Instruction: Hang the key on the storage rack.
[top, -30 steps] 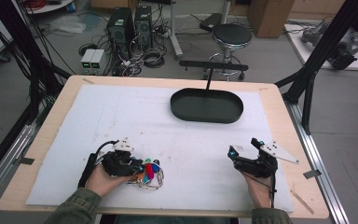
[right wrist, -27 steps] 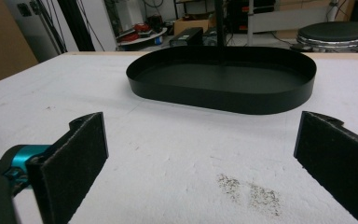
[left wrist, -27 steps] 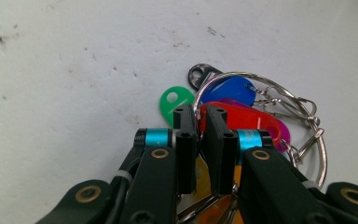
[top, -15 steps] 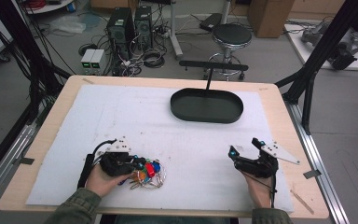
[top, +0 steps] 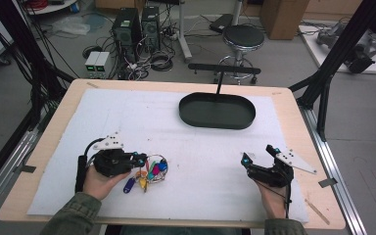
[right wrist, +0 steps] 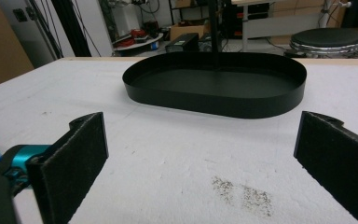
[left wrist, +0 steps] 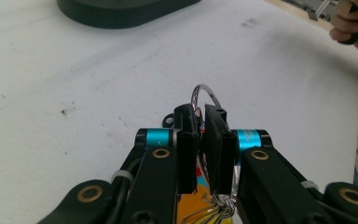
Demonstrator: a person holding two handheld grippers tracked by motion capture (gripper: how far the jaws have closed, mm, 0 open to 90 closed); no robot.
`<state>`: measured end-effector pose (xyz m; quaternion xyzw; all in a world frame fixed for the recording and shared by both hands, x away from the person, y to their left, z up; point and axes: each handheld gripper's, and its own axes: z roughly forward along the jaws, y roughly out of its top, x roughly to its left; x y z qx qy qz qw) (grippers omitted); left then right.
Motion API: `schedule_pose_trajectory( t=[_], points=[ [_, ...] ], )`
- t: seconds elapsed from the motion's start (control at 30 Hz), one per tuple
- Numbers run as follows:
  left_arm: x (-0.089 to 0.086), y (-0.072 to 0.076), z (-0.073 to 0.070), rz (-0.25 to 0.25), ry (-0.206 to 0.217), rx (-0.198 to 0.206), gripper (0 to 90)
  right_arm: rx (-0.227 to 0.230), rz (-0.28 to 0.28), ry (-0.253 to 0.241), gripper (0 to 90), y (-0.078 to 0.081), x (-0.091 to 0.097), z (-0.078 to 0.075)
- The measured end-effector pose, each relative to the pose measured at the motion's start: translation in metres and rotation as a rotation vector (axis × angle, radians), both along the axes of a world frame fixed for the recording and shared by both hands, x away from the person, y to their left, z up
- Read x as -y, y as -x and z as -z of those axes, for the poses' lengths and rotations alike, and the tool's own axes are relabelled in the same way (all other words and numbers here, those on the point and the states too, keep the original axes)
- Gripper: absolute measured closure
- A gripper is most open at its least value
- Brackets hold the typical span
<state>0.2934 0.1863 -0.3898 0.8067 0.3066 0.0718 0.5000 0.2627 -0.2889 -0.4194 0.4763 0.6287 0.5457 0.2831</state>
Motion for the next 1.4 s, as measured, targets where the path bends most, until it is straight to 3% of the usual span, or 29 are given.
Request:
schedule_pose_trajectory(
  t=[0.27, 0.4, 0.5, 0.77, 1.07, 1.4],
  points=[
    [-0.001, -0.013, -0.031, -0.003, 0.015, 0.046, 83.0, 0.013, 0.006, 0.003, 1.8, 0.000, 0.000, 0.000],
    [0.003, -0.022, -0.055, -0.004, -0.015, 0.096, 83.0, 0.005, 0.007, -0.007, 1.8, 0.001, 0.000, 0.000],
    [0.006, -0.029, -0.066, -0.007, -0.012, 0.114, 83.0, 0.011, 0.010, -0.011, 1.8, 0.003, 0.001, 0.000],
    [0.015, -0.050, -0.080, -0.021, -0.003, 0.114, 83.0, 0.027, 0.025, -0.021, 1.8, 0.007, 0.002, -0.002],
    [0.027, -0.073, -0.106, -0.030, 0.020, 0.147, 83.0, 0.061, 0.110, -0.037, 1.7, 0.012, 0.008, -0.004],
    [0.038, -0.098, -0.136, -0.039, 0.042, 0.173, 83.1, 0.061, 0.107, -0.049, 1.8, 0.012, 0.011, -0.003]
  ],
)
